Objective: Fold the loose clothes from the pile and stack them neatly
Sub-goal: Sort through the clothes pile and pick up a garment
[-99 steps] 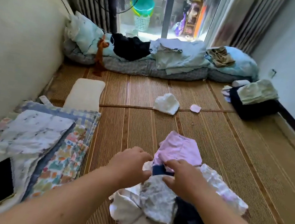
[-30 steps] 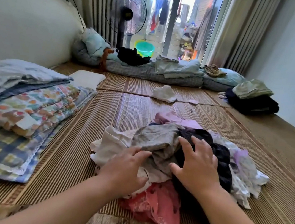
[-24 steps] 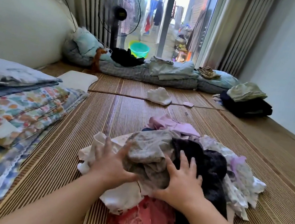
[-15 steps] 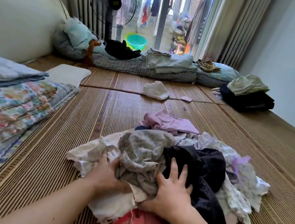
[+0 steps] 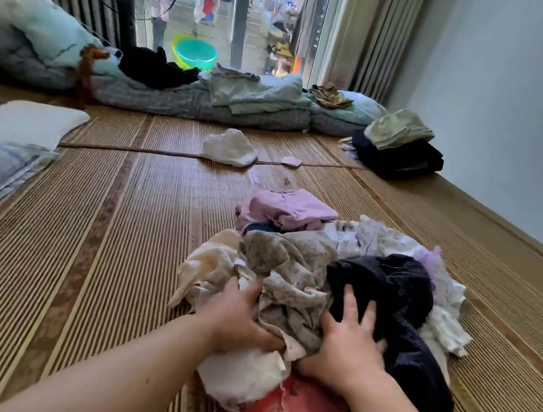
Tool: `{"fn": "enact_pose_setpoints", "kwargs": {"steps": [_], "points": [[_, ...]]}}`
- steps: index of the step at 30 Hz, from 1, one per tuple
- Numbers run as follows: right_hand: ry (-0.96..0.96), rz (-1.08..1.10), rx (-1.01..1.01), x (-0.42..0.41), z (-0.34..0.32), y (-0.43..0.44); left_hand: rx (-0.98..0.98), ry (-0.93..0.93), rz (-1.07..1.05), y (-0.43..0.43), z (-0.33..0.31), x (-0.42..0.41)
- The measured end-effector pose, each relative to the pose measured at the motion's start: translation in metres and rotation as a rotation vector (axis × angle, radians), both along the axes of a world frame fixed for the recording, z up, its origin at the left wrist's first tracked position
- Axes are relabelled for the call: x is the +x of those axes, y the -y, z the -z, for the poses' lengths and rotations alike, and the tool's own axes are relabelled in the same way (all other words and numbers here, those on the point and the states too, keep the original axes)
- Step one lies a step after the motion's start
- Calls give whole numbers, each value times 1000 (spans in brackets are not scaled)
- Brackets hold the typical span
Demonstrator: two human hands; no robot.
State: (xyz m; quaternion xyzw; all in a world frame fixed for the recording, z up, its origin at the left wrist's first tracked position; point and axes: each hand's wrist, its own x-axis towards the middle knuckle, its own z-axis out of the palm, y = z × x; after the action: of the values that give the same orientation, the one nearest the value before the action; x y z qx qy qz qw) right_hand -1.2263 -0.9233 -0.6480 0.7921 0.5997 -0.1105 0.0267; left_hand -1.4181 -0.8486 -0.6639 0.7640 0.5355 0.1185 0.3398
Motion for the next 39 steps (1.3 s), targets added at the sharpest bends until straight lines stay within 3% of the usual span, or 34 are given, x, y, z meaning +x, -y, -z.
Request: {"fn": "enact_pose_setpoints", "kwargs": {"steps": [10,18,23,28,34,39], "points": [[27,116,78,91,-4,14,41,-66,130,-13,5,102],[8,98,135,100,-6,25,86,-179,163,-6,-4,104],[-317,241,225,86,-39,12,99,-180,145,12,-7,82],[-103,144,275,59,-86,-10,147,-124,142,30,-27,54],[-710,-9,787,19,-185,-25,273,67,137,31,-91,32],[-1292,-108,905,-40,-280,-18,286,372,17,38,-132,9]]}}
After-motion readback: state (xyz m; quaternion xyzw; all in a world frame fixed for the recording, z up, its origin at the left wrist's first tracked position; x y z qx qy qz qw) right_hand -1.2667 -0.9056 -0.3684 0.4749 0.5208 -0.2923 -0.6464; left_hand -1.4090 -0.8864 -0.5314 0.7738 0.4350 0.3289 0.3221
